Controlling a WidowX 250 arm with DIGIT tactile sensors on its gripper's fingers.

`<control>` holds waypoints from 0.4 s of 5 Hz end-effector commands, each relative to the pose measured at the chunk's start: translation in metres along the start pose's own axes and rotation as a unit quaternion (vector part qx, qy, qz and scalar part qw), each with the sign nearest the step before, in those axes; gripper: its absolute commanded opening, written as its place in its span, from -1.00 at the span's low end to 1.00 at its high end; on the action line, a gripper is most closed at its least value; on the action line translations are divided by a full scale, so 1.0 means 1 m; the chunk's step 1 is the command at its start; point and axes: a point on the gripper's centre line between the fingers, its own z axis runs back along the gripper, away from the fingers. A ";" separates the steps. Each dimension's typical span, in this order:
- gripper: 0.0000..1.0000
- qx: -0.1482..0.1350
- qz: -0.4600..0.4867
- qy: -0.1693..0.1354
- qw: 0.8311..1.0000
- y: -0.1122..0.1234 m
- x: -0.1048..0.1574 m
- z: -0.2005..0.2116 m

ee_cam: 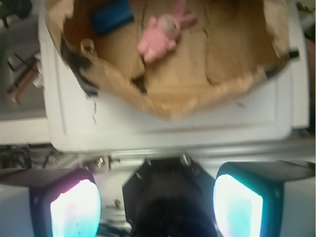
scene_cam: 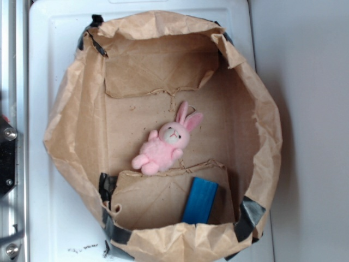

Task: Grab the pink bunny.

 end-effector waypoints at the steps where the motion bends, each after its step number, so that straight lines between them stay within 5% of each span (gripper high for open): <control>1: 1.00 0.001 0.034 -0.055 0.998 0.022 0.047 -0.014; 2: 1.00 0.019 0.076 -0.070 0.994 0.013 0.065 -0.031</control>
